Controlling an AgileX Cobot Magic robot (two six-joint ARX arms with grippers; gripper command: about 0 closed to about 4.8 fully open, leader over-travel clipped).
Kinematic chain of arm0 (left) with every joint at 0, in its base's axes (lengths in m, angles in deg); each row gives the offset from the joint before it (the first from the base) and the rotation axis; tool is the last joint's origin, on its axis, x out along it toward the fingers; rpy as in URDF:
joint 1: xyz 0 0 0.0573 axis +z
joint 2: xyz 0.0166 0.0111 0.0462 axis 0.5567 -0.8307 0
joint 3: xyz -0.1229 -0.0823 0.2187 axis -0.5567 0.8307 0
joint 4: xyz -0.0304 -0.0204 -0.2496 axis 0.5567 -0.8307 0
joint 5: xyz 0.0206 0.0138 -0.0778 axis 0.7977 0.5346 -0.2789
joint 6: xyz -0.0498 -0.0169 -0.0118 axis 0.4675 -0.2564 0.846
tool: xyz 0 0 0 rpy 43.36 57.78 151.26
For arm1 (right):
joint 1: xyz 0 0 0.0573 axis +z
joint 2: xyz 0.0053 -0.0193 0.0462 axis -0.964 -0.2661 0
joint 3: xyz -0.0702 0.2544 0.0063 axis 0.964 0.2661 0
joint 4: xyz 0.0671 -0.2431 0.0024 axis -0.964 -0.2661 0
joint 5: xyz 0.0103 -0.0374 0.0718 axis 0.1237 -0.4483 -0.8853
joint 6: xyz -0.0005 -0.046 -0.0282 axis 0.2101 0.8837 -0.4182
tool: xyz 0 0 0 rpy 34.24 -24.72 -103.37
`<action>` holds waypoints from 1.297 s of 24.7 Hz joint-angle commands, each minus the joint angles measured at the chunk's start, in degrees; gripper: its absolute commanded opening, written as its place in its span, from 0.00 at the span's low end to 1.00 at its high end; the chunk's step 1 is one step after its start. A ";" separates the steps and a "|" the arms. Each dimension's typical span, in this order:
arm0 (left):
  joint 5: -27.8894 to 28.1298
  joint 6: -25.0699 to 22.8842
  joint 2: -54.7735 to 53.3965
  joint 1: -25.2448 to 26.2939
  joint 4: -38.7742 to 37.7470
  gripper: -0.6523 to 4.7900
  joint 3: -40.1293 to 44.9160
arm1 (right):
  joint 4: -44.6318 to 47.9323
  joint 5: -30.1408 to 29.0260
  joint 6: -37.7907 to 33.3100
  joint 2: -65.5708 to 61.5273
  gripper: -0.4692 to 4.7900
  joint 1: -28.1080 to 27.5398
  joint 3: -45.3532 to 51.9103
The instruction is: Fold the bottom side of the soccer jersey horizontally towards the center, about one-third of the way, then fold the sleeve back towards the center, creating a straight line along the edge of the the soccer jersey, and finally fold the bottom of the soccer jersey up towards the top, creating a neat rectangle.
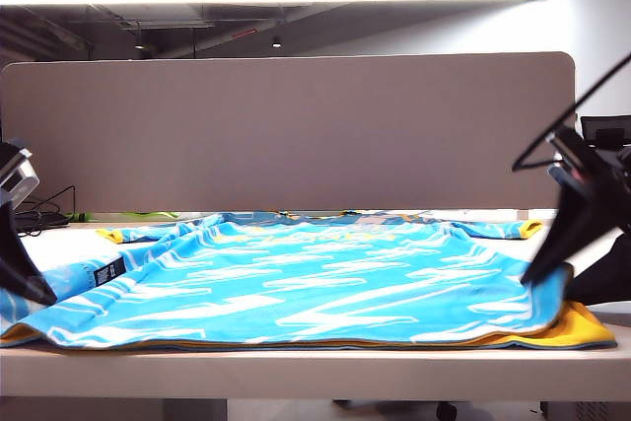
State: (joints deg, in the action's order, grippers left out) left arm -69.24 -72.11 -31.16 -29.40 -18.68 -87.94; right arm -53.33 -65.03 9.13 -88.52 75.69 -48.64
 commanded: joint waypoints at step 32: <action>6.32 31.45 63.67 -0.63 -14.56 0.11 1.88 | -22.25 9.79 -14.47 61.18 0.07 0.68 0.92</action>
State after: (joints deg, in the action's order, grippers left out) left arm -64.39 -39.85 36.03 -30.17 -40.65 -85.97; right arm -83.16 -57.81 -5.01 -25.00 76.48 -47.39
